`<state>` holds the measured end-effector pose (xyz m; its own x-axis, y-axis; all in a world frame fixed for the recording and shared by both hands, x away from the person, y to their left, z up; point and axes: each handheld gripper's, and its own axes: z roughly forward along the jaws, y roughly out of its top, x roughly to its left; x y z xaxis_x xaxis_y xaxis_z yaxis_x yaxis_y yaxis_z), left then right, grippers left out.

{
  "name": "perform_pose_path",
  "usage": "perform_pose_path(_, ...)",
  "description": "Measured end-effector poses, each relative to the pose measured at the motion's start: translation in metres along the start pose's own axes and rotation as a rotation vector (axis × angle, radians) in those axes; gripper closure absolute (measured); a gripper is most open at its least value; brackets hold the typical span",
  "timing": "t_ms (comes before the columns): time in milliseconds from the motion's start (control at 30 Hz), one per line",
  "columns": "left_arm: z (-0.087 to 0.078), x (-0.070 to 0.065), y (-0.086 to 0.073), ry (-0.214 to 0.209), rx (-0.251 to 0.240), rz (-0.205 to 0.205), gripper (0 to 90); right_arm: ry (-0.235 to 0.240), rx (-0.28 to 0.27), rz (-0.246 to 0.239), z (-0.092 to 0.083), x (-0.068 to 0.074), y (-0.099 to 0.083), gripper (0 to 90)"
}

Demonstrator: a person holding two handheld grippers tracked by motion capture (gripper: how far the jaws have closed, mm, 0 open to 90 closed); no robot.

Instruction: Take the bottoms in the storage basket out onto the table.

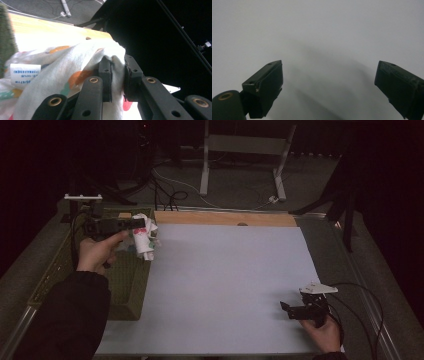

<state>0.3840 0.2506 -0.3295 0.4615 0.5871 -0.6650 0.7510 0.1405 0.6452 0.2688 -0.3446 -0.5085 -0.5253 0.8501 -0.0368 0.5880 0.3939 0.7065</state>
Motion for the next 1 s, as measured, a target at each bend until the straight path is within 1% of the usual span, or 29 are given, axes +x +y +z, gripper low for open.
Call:
perform_pose_path(33, 0.005, -0.004, 0.000, -0.005, 0.008, 0.004, 80.0, 0.000, -0.001, 0.000, 0.000, 0.000, 0.000, 8.2)
perform_pose_path(167, 0.016, -0.011, 0.001, -0.022, 0.026, 0.020, 80.0, 0.000, -0.003, -0.001, 0.000, 0.000, 0.000, 8.2)
perform_pose_path(267, 0.025, -0.015, 0.001, -0.025, 0.039, 0.025, 80.0, 0.001, -0.007, 0.004, 0.000, 0.000, 0.000, 8.2)
perform_pose_path(400, 0.041, -0.019, -0.002, -0.032, 0.069, 0.033, 80.0, 0.001, -0.008, 0.005, 0.000, 0.000, 0.000, 8.2)
perform_pose_path(500, 0.058, -0.022, -0.006, -0.035, 0.094, 0.038, 80.0, 0.001, -0.009, 0.008, 0.000, 0.000, 0.001, 8.2)
perform_pose_path(733, 0.093, -0.027, -0.014, -0.025, 0.155, 0.060, 79.9, 0.008, -0.014, 0.010, 0.000, -0.001, 0.001, 8.2)
perform_pose_path(800, 0.104, -0.028, -0.016, -0.015, 0.173, 0.059, 79.8, 0.009, -0.014, 0.010, 0.000, -0.001, 0.001, 8.2)
perform_pose_path(1000, 0.142, -0.032, -0.026, -0.013, 0.211, 0.066, 79.7, 0.014, -0.021, 0.014, 0.000, -0.001, 0.001, 8.2)
